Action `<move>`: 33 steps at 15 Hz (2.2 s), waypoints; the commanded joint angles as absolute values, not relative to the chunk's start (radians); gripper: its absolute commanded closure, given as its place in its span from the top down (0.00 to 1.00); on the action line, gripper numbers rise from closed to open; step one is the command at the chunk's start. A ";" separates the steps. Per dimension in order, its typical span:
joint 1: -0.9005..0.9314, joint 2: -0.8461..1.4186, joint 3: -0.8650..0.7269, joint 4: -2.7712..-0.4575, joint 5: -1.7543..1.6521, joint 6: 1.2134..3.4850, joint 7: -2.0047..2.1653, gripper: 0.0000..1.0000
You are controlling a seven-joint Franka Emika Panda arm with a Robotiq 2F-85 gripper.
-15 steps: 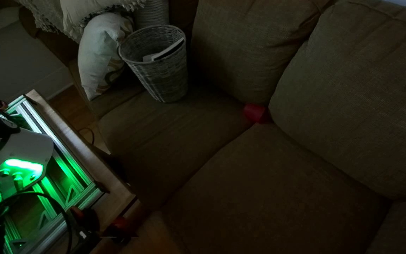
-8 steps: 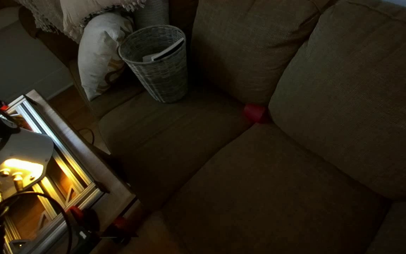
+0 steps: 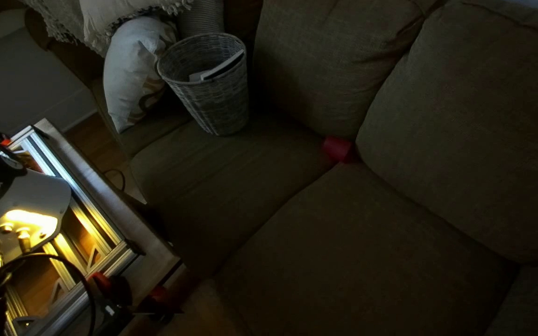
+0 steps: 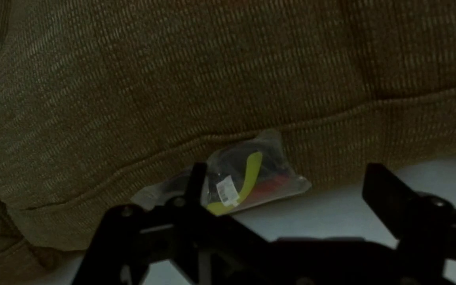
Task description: Pick up the sun glasses in a plastic and put them in the basket
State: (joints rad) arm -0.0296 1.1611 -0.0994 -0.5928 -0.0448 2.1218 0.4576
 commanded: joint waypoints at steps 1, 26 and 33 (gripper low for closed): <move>-0.030 1.170 -0.099 -0.583 -0.045 2.121 0.458 1.00; 0.058 1.329 -0.281 -0.491 -0.147 2.282 0.603 0.63; 0.072 1.343 -0.316 -0.479 -0.156 2.282 0.554 1.00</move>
State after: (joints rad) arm 0.0752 1.3166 -0.2927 -0.4929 -0.1389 2.2817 0.5424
